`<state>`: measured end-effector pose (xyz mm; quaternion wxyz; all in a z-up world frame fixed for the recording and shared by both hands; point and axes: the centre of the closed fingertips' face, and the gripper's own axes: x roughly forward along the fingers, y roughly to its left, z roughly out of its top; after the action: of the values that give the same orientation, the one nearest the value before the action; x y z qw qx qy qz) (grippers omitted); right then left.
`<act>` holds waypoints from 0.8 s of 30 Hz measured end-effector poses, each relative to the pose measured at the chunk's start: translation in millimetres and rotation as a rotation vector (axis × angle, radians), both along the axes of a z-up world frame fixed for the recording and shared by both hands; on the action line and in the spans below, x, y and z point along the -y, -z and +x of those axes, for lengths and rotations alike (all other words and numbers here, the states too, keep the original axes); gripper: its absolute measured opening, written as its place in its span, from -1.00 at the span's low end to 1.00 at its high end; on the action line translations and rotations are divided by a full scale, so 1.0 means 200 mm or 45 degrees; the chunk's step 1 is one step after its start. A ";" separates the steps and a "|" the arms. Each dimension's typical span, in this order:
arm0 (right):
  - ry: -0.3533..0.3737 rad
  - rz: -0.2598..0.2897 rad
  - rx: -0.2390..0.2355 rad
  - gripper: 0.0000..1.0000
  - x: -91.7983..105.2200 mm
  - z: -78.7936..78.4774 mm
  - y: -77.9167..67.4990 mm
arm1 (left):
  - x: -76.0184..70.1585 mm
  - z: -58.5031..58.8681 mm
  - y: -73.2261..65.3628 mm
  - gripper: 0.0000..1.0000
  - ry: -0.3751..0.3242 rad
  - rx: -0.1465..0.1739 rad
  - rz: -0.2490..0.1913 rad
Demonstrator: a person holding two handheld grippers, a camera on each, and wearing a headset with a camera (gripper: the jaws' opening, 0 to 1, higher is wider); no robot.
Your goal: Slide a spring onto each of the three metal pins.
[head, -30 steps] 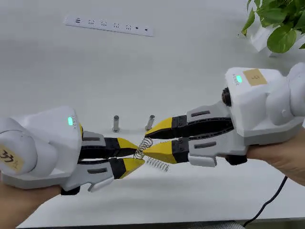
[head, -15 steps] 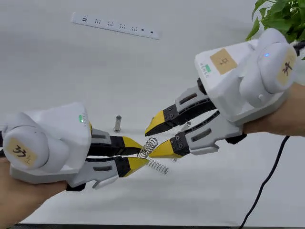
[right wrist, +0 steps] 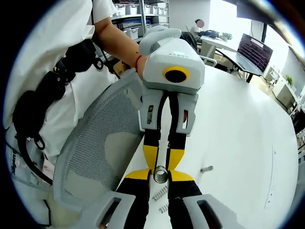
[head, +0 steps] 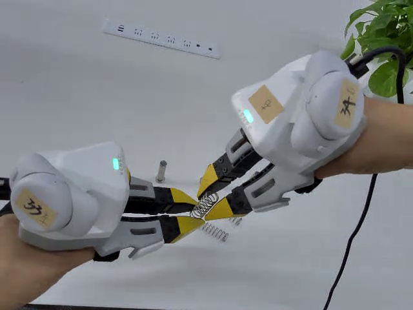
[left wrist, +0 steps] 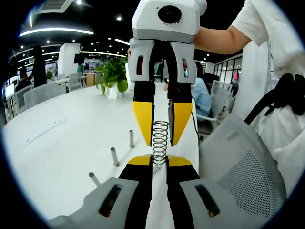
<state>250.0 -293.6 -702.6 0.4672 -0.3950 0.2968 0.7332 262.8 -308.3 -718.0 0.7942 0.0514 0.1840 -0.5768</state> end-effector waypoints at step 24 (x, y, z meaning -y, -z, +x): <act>-0.028 -0.022 0.020 -0.87 -0.02 -0.02 0.01 | 0.00 -0.01 0.01 -0.87 0.010 0.009 -0.005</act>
<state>246.2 -290.5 -704.4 0.4580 -0.4082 0.2951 0.7325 261.1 -307.4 -719.6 0.7926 0.0527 0.1800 -0.5802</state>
